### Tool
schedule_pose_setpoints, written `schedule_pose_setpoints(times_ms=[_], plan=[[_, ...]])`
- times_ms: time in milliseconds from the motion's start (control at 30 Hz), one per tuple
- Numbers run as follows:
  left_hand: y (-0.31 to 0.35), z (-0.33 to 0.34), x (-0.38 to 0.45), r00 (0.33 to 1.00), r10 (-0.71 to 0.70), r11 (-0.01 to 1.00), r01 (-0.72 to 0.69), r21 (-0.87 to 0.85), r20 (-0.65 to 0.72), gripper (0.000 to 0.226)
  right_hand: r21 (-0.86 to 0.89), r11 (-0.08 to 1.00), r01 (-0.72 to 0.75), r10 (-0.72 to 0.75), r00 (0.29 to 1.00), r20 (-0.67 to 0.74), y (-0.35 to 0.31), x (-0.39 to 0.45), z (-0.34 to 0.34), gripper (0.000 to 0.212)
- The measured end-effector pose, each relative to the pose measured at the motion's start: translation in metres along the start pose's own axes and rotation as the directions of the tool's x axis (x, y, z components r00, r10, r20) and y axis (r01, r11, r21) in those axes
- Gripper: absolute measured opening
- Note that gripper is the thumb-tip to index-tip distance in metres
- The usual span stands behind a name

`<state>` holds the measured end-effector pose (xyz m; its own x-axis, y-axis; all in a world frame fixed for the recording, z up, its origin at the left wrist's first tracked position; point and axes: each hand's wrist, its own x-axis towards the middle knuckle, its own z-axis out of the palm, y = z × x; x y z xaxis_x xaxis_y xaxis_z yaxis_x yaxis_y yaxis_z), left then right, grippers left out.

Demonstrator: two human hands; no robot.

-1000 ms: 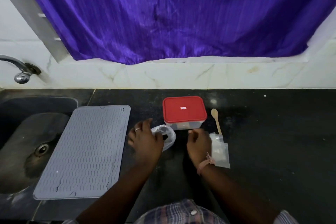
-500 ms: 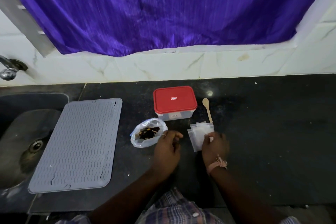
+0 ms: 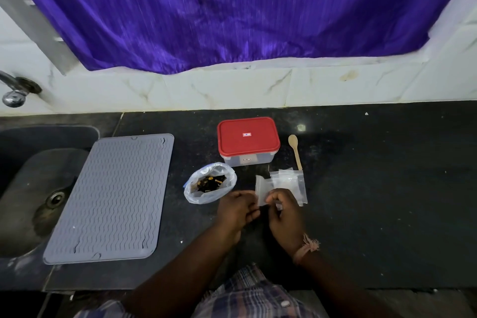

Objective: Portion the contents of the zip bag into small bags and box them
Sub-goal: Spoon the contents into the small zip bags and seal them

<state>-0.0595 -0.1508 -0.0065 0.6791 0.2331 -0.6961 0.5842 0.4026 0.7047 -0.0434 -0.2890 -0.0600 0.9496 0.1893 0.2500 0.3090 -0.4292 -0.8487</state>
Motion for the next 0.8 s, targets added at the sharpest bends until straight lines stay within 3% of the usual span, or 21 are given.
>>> schedule_pose_setpoints(times_ms=[167,233,333,433,633,700,733,800], plan=[[-0.004,-0.003,0.002,0.998,-0.014,1.000,0.014,-0.004,0.065,0.018,0.073,0.995,-0.060,0.060,0.998,0.003,-0.006,-0.004,0.002,0.015],[-0.005,-0.003,0.000,0.992,0.024,1.000,-0.025,0.005,0.121,0.016,0.073,0.987,-0.143,0.142,0.990,0.008,-0.009,-0.003,0.003,0.010],[-0.008,-0.004,-0.002,0.985,0.048,0.994,-0.063,0.085,0.169,0.013,0.087,0.950,-0.300,0.303,0.953,-0.015,-0.018,0.003,0.003,0.020],[-0.011,-0.007,-0.001,0.991,0.032,0.989,-0.050,0.142,0.127,0.015,0.054,0.945,-0.323,0.324,0.946,-0.010,-0.022,0.007,0.002,0.017],[-0.008,-0.016,0.002,0.999,0.035,0.997,-0.032,0.069,-0.034,0.013,0.002,0.938,-0.346,0.346,0.937,0.047,-0.017,0.009,-0.002,0.018],[-0.008,-0.019,0.002,0.977,0.176,0.955,-0.139,0.262,-0.123,0.012,-0.043,0.928,-0.370,0.371,0.928,0.019,-0.017,0.007,-0.002,0.023],[-0.009,-0.020,0.003,0.947,0.290,0.876,-0.203,0.437,-0.141,0.010,-0.064,0.923,-0.378,0.380,0.925,0.006,-0.018,0.006,-0.002,0.025],[-0.007,-0.020,-0.001,0.889,0.455,0.679,-0.311,0.665,-0.049,0.008,-0.104,0.926,-0.364,0.366,0.931,-0.002,-0.019,0.004,-0.001,0.026]])
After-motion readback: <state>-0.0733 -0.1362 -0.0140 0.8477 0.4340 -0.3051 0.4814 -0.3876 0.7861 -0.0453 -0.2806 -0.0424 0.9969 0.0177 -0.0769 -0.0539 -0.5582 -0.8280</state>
